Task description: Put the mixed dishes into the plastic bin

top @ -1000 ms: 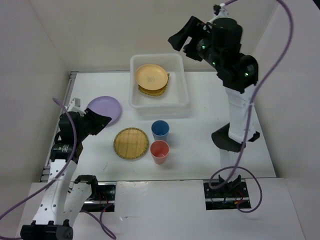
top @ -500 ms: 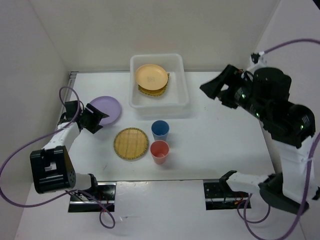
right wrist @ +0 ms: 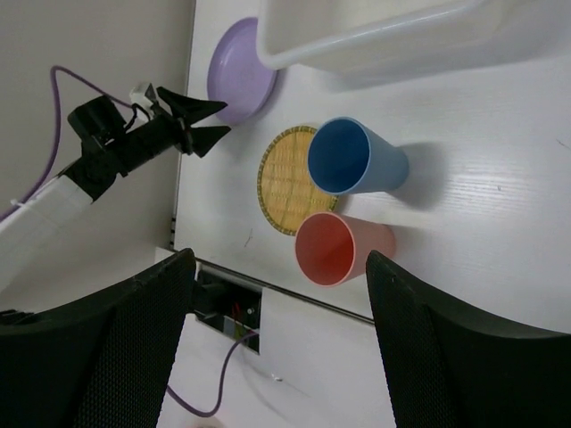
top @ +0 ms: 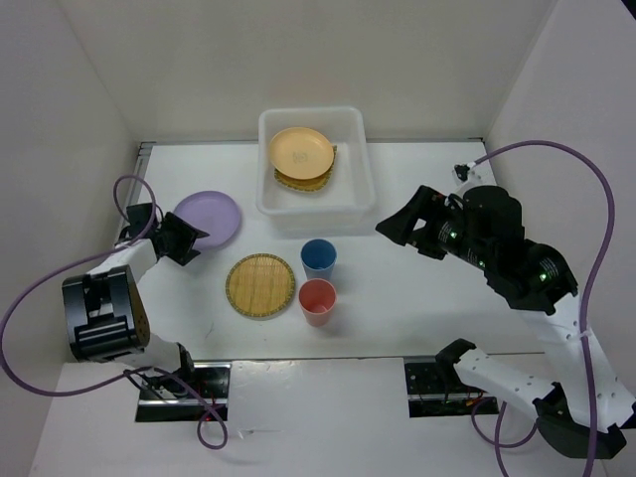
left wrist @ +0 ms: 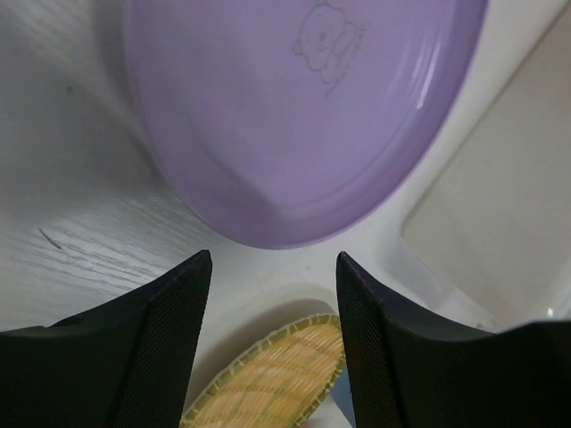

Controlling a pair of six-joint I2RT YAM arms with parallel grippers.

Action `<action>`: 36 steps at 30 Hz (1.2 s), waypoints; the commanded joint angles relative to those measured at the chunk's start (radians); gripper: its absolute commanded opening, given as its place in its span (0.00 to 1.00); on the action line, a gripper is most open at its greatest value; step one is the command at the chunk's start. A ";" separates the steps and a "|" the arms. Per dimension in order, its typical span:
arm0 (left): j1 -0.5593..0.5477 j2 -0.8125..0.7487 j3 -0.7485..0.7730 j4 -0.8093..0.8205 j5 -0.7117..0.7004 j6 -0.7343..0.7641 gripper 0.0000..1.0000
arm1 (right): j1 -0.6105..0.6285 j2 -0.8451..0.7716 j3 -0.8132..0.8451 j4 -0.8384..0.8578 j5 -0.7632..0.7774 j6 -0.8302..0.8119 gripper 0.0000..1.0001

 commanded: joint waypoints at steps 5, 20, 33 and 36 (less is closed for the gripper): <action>0.017 0.108 -0.025 0.073 -0.005 -0.022 0.65 | -0.013 -0.060 -0.029 0.102 -0.020 0.017 0.82; 0.037 0.314 -0.015 0.164 0.031 -0.085 0.14 | -0.013 -0.078 -0.058 0.102 -0.020 0.035 0.82; 0.066 0.036 0.051 0.003 -0.113 -0.143 0.00 | -0.013 -0.097 -0.058 0.102 -0.010 0.044 0.82; 0.075 -0.056 0.123 -0.022 -0.115 -0.169 0.00 | -0.013 -0.097 -0.079 0.112 -0.032 0.053 0.82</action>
